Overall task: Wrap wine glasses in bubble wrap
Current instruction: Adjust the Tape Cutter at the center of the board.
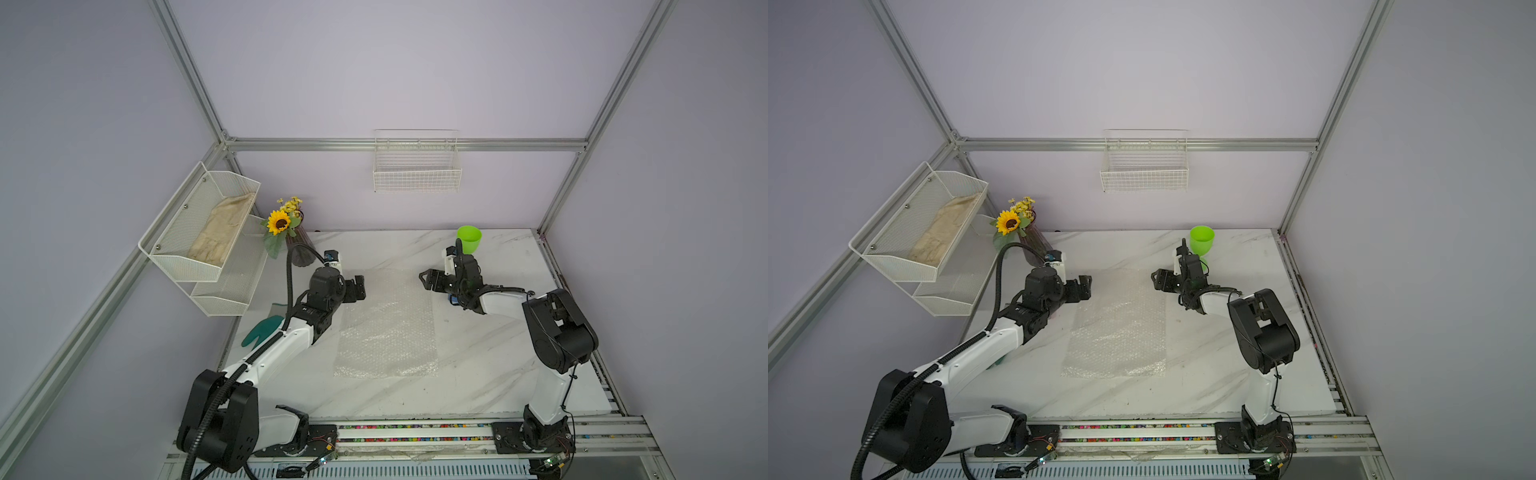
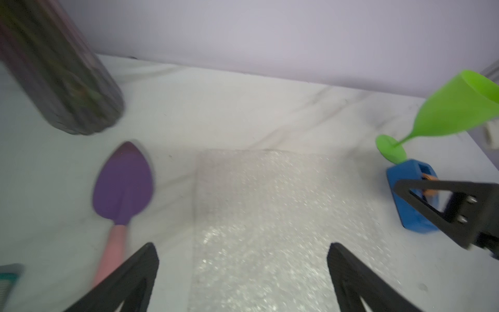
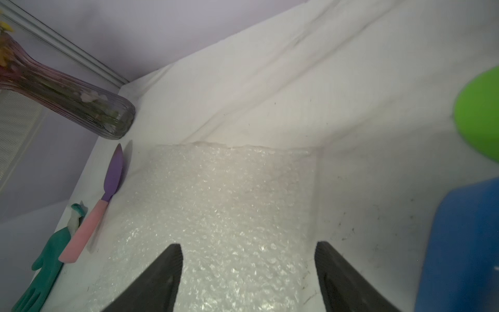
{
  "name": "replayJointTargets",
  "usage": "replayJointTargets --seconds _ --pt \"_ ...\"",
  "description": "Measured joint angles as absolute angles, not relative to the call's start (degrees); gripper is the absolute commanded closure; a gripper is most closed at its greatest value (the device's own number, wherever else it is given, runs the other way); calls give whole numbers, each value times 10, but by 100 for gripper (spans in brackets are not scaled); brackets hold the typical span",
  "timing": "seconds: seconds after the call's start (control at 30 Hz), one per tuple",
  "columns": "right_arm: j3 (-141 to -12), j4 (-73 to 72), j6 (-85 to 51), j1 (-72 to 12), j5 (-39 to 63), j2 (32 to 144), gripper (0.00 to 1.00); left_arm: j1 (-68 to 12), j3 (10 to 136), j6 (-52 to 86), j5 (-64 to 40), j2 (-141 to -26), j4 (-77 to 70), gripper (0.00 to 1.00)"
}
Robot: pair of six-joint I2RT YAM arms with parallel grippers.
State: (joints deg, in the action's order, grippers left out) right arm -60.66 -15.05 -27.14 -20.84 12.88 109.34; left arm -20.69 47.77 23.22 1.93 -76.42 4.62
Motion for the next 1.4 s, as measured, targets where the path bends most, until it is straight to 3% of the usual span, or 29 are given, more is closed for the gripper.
replayJointTargets --seconds 0.23,0.43,0.57,0.73,0.93,1.17,1.4 --pt "-608 -67 -285 -204 55 1091 21 -324 502 281 -126 -857 154 5" --pt "-634 -1 -277 -204 -7 1085 21 -339 501 310 -176 -870 249 7" --pt "-679 -5 -251 -208 43 1094 21 -339 497 324 -178 -870 300 7" --pt "-813 -10 -211 -229 152 1189 21 -339 489 326 -178 -867 352 7" --pt "-889 29 -185 -248 213 1275 22 -338 486 326 -176 -854 381 7" --pt "-858 76 -176 -248 197 1253 22 -314 488 318 -153 -874 425 7" --pt "-703 145 -181 -248 135 1118 22 -257 544 277 -142 -928 457 7"
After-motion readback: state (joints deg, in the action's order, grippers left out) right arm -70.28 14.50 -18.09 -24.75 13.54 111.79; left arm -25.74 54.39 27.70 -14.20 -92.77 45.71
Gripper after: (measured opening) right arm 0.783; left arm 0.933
